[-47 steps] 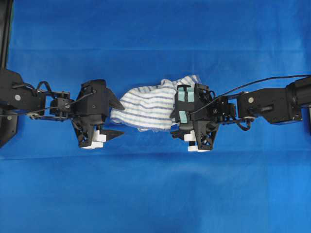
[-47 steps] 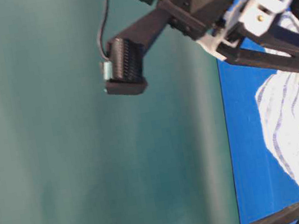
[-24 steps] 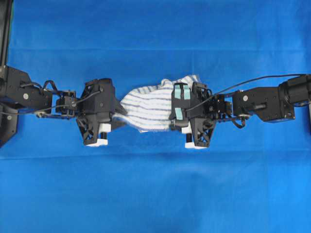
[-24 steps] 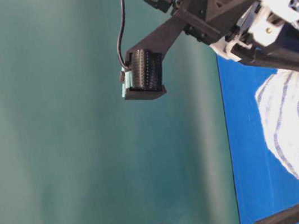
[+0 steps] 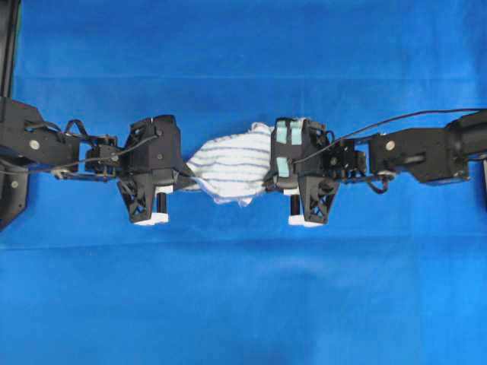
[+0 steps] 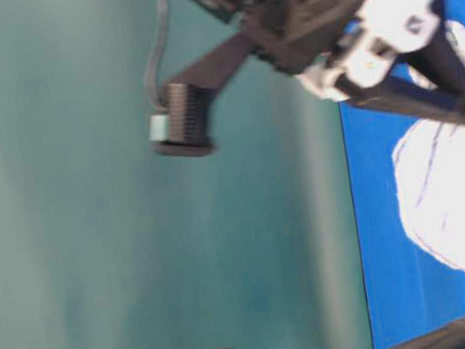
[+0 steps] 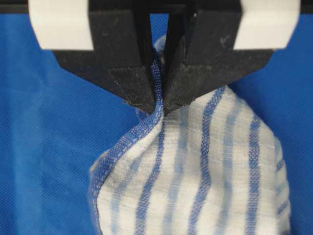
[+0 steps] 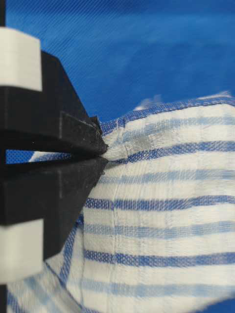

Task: Lift the towel with both arms.
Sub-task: 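Close both grippers on the towel's left and right edges, then lift the towel upward with both grippers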

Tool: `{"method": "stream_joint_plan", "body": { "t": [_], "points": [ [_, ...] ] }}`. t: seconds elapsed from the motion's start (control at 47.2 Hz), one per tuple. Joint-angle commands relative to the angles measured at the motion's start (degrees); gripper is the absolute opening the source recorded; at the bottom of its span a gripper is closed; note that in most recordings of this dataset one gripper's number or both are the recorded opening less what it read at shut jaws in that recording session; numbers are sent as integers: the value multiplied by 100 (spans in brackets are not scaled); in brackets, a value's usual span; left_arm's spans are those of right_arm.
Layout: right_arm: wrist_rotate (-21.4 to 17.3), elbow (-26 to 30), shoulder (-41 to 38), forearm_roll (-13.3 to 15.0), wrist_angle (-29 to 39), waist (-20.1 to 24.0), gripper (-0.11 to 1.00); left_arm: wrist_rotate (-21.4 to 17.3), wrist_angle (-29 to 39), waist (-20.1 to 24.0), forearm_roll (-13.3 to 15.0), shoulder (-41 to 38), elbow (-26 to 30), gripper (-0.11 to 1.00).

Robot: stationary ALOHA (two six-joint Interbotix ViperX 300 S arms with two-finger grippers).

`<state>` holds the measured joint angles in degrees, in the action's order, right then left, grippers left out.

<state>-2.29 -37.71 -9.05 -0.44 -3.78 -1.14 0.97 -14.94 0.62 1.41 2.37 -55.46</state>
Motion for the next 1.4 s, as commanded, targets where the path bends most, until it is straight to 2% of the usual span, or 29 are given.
{"method": "stream_joint_plan", "body": {
  "t": [0.0, 0.318, 0.635, 0.889, 1.144, 1.377],
  "points": [
    [9, 105, 466, 0, 79, -18, 3, 62, 308, -9, 9, 457, 185, 2],
    [53, 308, 1705, 53, 844, -79, 3, 132, 1854, -9, 9, 1802, 782, 2],
    [62, 1072, 2646, 149, 2074, -220, 3, 132, 3023, -9, 9, 2874, 1635, 2],
    [53, 1863, 3015, 325, 2830, -220, 3, 105, 3516, 26, 9, 3217, 2285, 2],
    [62, 2716, 3103, 439, 3428, -220, 3, 88, 3876, 264, 9, 3305, 2936, 2],
    [62, 2909, 3103, 448, 3560, -220, 3, 70, 3999, 290, 0, 3243, 3208, 2]
  ]
}}
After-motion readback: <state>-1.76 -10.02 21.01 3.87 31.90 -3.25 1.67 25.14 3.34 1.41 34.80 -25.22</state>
